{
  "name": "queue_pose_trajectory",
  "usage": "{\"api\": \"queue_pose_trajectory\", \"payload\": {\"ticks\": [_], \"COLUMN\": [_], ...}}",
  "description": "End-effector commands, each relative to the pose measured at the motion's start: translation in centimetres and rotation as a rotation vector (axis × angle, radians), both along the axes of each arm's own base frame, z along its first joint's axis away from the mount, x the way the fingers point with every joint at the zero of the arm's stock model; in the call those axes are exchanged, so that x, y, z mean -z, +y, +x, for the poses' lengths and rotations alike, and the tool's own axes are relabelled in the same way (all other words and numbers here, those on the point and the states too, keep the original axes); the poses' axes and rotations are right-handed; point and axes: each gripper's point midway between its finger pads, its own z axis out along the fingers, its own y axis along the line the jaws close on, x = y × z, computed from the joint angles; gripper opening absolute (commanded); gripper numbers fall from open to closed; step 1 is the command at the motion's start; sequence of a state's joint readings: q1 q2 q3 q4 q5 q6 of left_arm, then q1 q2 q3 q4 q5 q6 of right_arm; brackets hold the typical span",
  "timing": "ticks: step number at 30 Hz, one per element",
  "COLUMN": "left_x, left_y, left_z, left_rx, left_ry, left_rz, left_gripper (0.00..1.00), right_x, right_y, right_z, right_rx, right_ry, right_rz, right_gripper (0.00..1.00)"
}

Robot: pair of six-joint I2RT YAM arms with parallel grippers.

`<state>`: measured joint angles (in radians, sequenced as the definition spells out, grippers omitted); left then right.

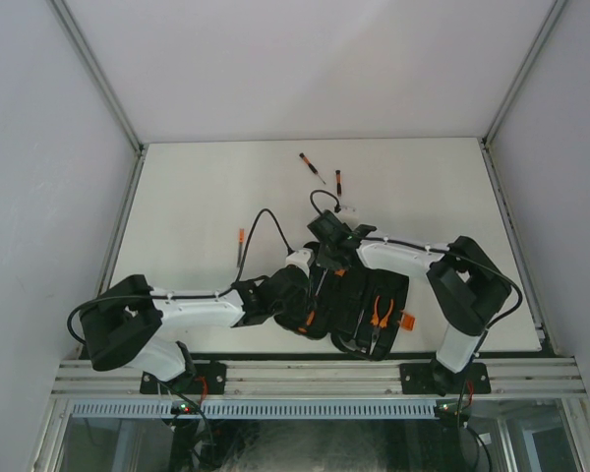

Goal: Sort the tools into containers
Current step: Adjust the screwdriver in the storage box.

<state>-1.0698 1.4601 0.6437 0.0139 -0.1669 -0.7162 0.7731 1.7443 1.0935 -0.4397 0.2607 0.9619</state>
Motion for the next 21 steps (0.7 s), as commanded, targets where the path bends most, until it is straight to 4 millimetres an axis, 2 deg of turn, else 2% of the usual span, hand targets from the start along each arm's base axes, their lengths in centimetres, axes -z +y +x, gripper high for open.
{"api": "queue_pose_trajectory", "payload": {"ticks": [1, 7, 21], "left_x": [3.3, 3.3, 3.1], "left_y": [2.2, 2.4, 2.1], "left_z": [-2.4, -2.5, -2.6], "left_rx": [0.034, 0.025, 0.038], "left_ry": [0.115, 0.118, 0.126], "left_rz": [0.125, 0.123, 0.118], "left_gripper": [0.0, 0.0, 0.0], "right_x": [-3.0, -4.3, -1.5], "right_y": [-0.6, -1.7, -1.4], "right_z": [0.5, 0.5, 0.7], "right_rx": [-0.014, 0.015, -0.001], "right_ry": [-0.075, -0.105, -0.039], "right_rz": [0.0, -0.019, -0.03], "right_gripper": [0.05, 0.07, 0.08]}}
